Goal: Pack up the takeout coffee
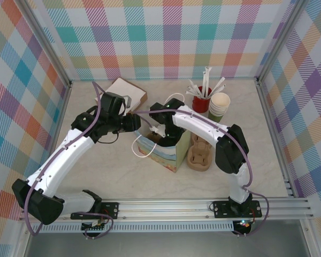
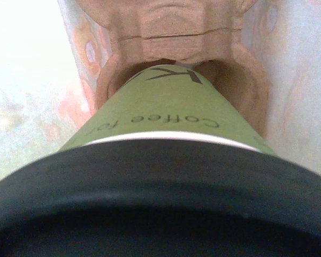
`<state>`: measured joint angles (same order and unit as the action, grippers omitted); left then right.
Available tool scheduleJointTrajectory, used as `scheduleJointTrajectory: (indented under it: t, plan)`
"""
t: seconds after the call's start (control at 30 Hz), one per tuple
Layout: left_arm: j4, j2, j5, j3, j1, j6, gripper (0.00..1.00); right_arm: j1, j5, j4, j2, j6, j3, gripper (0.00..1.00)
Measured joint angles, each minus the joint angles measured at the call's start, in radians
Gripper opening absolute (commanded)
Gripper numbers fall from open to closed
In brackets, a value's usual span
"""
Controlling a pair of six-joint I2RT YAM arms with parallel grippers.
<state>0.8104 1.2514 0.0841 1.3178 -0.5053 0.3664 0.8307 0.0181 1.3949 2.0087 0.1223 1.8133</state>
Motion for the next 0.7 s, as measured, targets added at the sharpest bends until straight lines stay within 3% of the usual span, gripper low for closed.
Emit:
scheduleJointTrajectory:
  t: [0.7]
  plan:
    - [0.002, 0.003, 0.0, 0.0, 0.0, 0.0, 0.43, -0.013, -0.004, -0.093, 0.0, 0.015, -0.099, 0.75]
